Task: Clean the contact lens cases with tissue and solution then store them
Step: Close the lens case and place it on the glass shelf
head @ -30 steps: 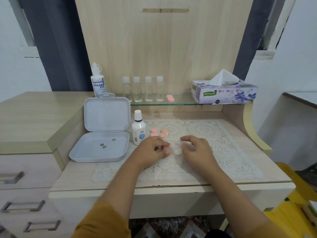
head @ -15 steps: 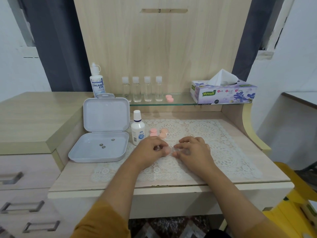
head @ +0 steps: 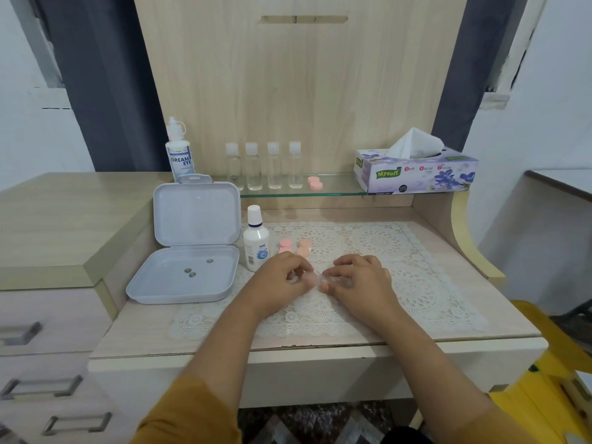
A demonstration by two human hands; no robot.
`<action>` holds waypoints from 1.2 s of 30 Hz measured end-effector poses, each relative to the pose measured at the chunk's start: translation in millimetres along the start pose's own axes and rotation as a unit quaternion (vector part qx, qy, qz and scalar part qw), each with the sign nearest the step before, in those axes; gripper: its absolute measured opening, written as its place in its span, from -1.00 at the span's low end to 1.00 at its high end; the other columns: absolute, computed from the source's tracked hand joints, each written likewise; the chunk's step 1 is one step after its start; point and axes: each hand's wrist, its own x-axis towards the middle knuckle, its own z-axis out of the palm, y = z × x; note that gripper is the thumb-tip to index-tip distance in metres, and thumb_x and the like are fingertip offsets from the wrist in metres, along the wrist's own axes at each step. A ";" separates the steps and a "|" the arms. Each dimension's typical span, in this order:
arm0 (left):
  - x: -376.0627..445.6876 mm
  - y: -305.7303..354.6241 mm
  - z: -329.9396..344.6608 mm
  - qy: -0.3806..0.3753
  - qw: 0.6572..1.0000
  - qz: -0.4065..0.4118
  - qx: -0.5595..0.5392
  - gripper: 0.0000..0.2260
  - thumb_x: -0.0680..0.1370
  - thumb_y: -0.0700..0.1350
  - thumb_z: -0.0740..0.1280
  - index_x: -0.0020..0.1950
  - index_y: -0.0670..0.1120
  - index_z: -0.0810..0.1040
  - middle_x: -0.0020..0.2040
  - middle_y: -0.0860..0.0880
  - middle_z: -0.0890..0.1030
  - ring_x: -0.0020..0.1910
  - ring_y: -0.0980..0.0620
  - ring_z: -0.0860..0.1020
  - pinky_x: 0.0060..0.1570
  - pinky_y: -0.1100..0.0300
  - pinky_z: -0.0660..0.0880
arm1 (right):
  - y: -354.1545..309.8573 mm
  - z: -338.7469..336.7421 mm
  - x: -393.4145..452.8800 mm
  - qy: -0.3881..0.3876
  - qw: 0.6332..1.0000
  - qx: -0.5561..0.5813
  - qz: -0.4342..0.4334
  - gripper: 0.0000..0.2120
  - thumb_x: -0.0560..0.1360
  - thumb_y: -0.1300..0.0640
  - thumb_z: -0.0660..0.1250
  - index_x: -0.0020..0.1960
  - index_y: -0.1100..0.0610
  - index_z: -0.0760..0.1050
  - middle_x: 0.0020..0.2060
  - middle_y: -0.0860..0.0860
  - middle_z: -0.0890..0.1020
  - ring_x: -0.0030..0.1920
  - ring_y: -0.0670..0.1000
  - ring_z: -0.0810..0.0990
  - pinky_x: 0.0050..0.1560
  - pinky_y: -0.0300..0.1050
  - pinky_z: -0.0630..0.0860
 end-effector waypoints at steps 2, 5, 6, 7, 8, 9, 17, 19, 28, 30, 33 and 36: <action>-0.8 -1.6 0.7 0.007 1.000 -0.013 -0.006 -0.86 0.45 0.00 0.43 -0.08 0.04 0.52 -0.11 0.11 0.50 -0.15 0.14 0.44 -0.06 0.18 0.45 | 0.3 0.0 -0.4 -0.001 1.000 -0.001 -0.001 -0.72 0.46 -0.23 0.34 0.12 -0.20 0.60 0.20 -0.26 0.46 0.25 -0.12 0.24 0.10 -0.14 0.09; -0.7 -3.3 0.7 -0.002 1.000 -0.018 -0.022 -0.82 0.47 -0.05 0.41 0.04 0.08 0.52 -0.09 0.11 0.49 -0.13 0.13 0.44 -0.04 0.19 0.45 | 0.4 -0.3 -0.1 -0.004 1.000 -0.004 -0.002 -0.71 0.46 -0.23 0.34 0.14 -0.19 0.59 0.20 -0.26 0.46 0.25 -0.12 0.24 0.11 -0.14 0.10; -0.3 -3.4 0.5 -0.007 1.000 -0.013 -0.018 -0.80 0.49 -0.07 0.38 0.10 0.10 0.54 -0.07 0.12 0.49 -0.11 0.14 0.45 -0.01 0.22 0.44 | 0.1 -0.4 0.0 -0.004 1.000 -0.005 -0.002 -0.71 0.46 -0.23 0.35 0.14 -0.19 0.59 0.21 -0.25 0.46 0.25 -0.11 0.24 0.11 -0.14 0.10; 0.3 -3.6 0.2 -0.010 1.000 -0.007 -0.009 -0.79 0.51 -0.07 0.36 0.13 0.10 0.56 -0.06 0.13 0.49 -0.09 0.15 0.46 0.01 0.24 0.43 | -0.1 -0.4 0.1 -0.004 1.000 -0.005 -0.001 -0.71 0.46 -0.22 0.35 0.14 -0.19 0.59 0.21 -0.25 0.46 0.26 -0.11 0.24 0.11 -0.14 0.10; 0.8 -3.4 -0.1 -0.011 1.000 -0.002 -0.001 -0.81 0.51 -0.06 0.35 0.12 0.10 0.59 -0.05 0.15 0.50 -0.06 0.16 0.47 0.02 0.24 0.42 | -0.3 -0.3 0.2 -0.004 1.000 -0.006 -0.001 -0.71 0.46 -0.22 0.35 0.14 -0.19 0.59 0.21 -0.25 0.46 0.25 -0.11 0.24 0.10 -0.14 0.09; 1.0 -3.1 0.0 -0.008 1.000 -0.001 0.003 -0.85 0.51 -0.03 0.36 0.07 0.09 0.60 -0.04 0.15 0.51 -0.06 0.16 0.47 0.02 0.24 0.43 | -0.5 -0.4 0.2 -0.004 1.000 -0.007 0.000 -0.71 0.46 -0.22 0.35 0.14 -0.19 0.59 0.21 -0.25 0.46 0.25 -0.11 0.24 0.10 -0.14 0.09; -0.9 -3.0 0.3 -0.014 0.999 -0.020 -0.024 -0.76 0.47 -0.03 0.40 0.12 0.11 0.53 -0.06 0.11 0.49 -0.10 0.12 0.44 0.00 0.19 0.45 | -1.1 -1.2 -0.2 -0.008 1.000 -0.005 -0.003 -0.70 0.46 -0.24 0.33 0.15 -0.20 0.59 0.21 -0.25 0.46 0.26 -0.11 0.24 0.11 -0.14 0.10; -0.1 -4.3 -0.3 -0.025 1.000 -0.007 -0.005 -0.72 0.51 -0.07 0.34 0.21 0.13 0.55 -0.02 0.14 0.48 -0.08 0.18 0.45 0.06 0.23 0.43 | -1.4 -1.2 -0.3 -0.009 1.000 -0.002 -0.001 -0.70 0.46 -0.23 0.34 0.15 -0.19 0.59 0.21 -0.25 0.46 0.26 -0.11 0.23 0.09 -0.14 0.09; -0.5 -3.2 0.4 -0.015 1.000 -0.020 0.006 -0.74 0.45 0.03 0.42 0.12 0.06 0.51 -0.04 0.14 0.47 -0.06 0.13 0.45 0.01 0.20 0.45 | -1.0 -1.6 -0.8 -0.011 1.000 -0.005 -0.002 -0.68 0.46 -0.27 0.32 0.15 -0.19 0.59 0.22 -0.25 0.46 0.26 -0.11 0.23 0.16 -0.12 0.12; 0.1 -4.3 0.3 -0.020 1.000 -0.013 0.010 -0.74 0.49 -0.05 0.38 0.17 0.07 0.53 -0.03 0.15 0.47 -0.05 0.14 0.45 0.05 0.22 0.43 | -1.4 -1.8 0.1 -0.013 1.000 -0.003 0.001 -0.69 0.46 -0.25 0.33 0.16 -0.19 0.59 0.22 -0.25 0.46 0.27 -0.11 0.23 0.19 -0.11 0.14; 0.9 -3.8 0.2 -0.018 1.000 -0.001 0.025 -0.83 0.51 -0.03 0.36 0.10 0.07 0.58 -0.02 0.14 0.50 -0.07 0.20 0.45 0.03 0.24 0.42 | -2.5 -2.2 -0.1 -0.014 1.000 -0.001 -0.001 -0.70 0.47 -0.24 0.33 0.16 -0.19 0.59 0.22 -0.24 0.46 0.27 -0.10 0.24 0.20 -0.11 0.14; 0.3 -2.8 0.7 -0.012 1.000 0.001 0.023 -0.90 0.50 0.00 0.36 0.00 0.08 0.57 -0.04 0.13 0.51 -0.10 0.20 0.45 -0.02 0.25 0.41 | -2.1 -2.8 -1.3 -0.015 1.000 0.005 -0.002 -0.70 0.47 -0.23 0.33 0.16 -0.19 0.59 0.22 -0.24 0.46 0.27 -0.10 0.23 0.18 -0.13 0.12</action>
